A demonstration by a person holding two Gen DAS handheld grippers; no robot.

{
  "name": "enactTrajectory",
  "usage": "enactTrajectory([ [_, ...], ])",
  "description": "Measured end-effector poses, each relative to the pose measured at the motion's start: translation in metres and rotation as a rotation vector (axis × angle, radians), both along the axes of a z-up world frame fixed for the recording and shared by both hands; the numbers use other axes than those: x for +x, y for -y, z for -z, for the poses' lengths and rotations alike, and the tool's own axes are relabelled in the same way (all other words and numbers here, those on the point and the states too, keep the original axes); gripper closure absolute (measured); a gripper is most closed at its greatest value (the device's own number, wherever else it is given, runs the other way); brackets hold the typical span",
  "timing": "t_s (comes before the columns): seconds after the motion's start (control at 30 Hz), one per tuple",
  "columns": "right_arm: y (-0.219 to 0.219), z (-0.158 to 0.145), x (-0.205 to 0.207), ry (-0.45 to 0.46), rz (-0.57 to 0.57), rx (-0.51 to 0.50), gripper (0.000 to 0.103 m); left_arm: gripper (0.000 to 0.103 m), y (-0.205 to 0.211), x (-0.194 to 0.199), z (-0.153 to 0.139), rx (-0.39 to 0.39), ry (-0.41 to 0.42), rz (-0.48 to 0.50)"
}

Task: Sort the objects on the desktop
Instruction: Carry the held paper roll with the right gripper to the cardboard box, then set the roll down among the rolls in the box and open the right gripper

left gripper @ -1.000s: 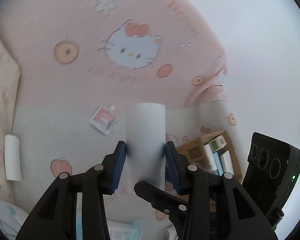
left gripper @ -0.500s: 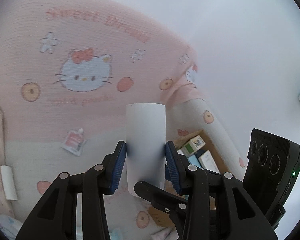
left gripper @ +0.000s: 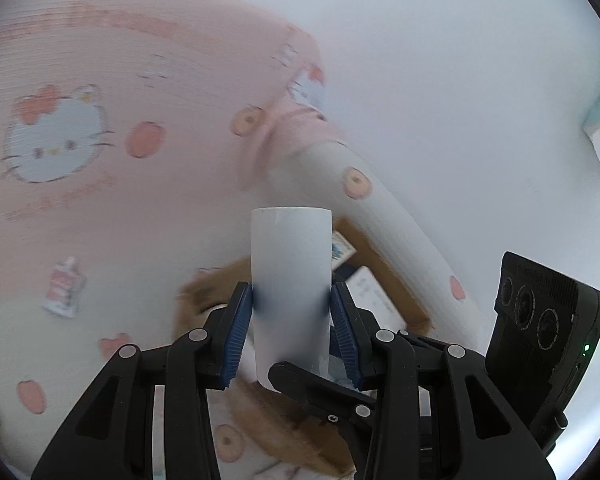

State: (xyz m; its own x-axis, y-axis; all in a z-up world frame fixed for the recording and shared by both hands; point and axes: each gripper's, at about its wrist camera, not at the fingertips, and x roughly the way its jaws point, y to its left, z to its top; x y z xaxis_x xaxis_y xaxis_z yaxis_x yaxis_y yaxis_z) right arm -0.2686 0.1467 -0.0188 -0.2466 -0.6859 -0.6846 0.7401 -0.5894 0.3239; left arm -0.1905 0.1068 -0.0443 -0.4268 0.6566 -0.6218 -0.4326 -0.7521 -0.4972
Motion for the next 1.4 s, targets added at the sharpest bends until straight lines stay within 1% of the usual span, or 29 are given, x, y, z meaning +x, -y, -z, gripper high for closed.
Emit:
enactTrajectory([
  [0.17, -0.031, 0.004, -0.02, 0.004, 0.064, 0.039, 0.063, 0.059, -0.043, -0.005, 0.007, -0.006, 0.023, 0.049],
  [0.27, -0.046, 0.009, -0.033, 0.027, 0.085, 0.053, 0.063, 0.059, -0.059, -0.012, 0.015, -0.009, 0.076, 0.057],
  [0.3, -0.049, 0.012, -0.037, 0.034, 0.088, 0.067, 0.063, 0.059, -0.063, -0.016, 0.02, -0.009, 0.106, 0.059],
  [0.33, -0.05, 0.015, -0.041, 0.039, 0.09, 0.076, 0.063, 0.059, -0.065, -0.021, 0.023, -0.008, 0.126, 0.06],
  [0.47, -0.051, 0.031, -0.051, 0.077, 0.095, 0.113, 0.063, 0.06, -0.064, -0.038, 0.049, 0.014, 0.257, 0.045],
  [0.6, -0.045, 0.049, -0.054, 0.103, 0.076, 0.141, 0.063, 0.06, -0.056, -0.046, 0.073, 0.031, 0.348, 0.017],
  [0.67, -0.042, 0.058, -0.056, 0.12, 0.056, 0.154, 0.063, 0.06, -0.052, -0.047, 0.081, 0.027, 0.372, 0.004],
  [0.8, -0.032, 0.072, -0.061, 0.158, 0.025, 0.176, 0.063, 0.061, -0.052, -0.051, 0.088, -0.021, 0.374, -0.007],
  [0.9, -0.029, 0.079, -0.067, 0.186, 0.023, 0.177, 0.063, 0.061, -0.058, -0.05, 0.09, -0.07, 0.355, 0.008],
  [1.0, -0.027, 0.086, -0.076, 0.216, 0.025, 0.177, 0.063, 0.061, -0.061, -0.051, 0.095, -0.099, 0.355, 0.023],
  [1.03, -0.026, 0.088, -0.077, 0.227, 0.014, 0.173, 0.068, 0.061, -0.061, -0.05, 0.096, -0.103, 0.356, 0.027],
  [1.1, -0.023, 0.089, -0.077, 0.253, -0.011, 0.169, 0.069, 0.061, -0.062, -0.051, 0.1, -0.12, 0.363, 0.023],
  [1.23, -0.016, 0.092, -0.076, 0.227, -0.013, 0.235, 0.069, 0.061, -0.058, -0.055, 0.107, -0.14, 0.378, 0.008],
  [1.3, -0.016, 0.093, -0.076, 0.243, -0.018, 0.233, 0.069, 0.063, -0.057, -0.055, 0.108, -0.141, 0.379, 0.01],
  [1.37, -0.018, 0.093, -0.076, 0.243, -0.014, 0.237, 0.069, 0.069, -0.055, -0.056, 0.107, -0.148, 0.373, 0.002],
  [1.4, -0.019, 0.092, -0.076, 0.238, -0.009, 0.244, 0.068, 0.071, -0.055, -0.056, 0.107, -0.151, 0.372, 0.004],
])
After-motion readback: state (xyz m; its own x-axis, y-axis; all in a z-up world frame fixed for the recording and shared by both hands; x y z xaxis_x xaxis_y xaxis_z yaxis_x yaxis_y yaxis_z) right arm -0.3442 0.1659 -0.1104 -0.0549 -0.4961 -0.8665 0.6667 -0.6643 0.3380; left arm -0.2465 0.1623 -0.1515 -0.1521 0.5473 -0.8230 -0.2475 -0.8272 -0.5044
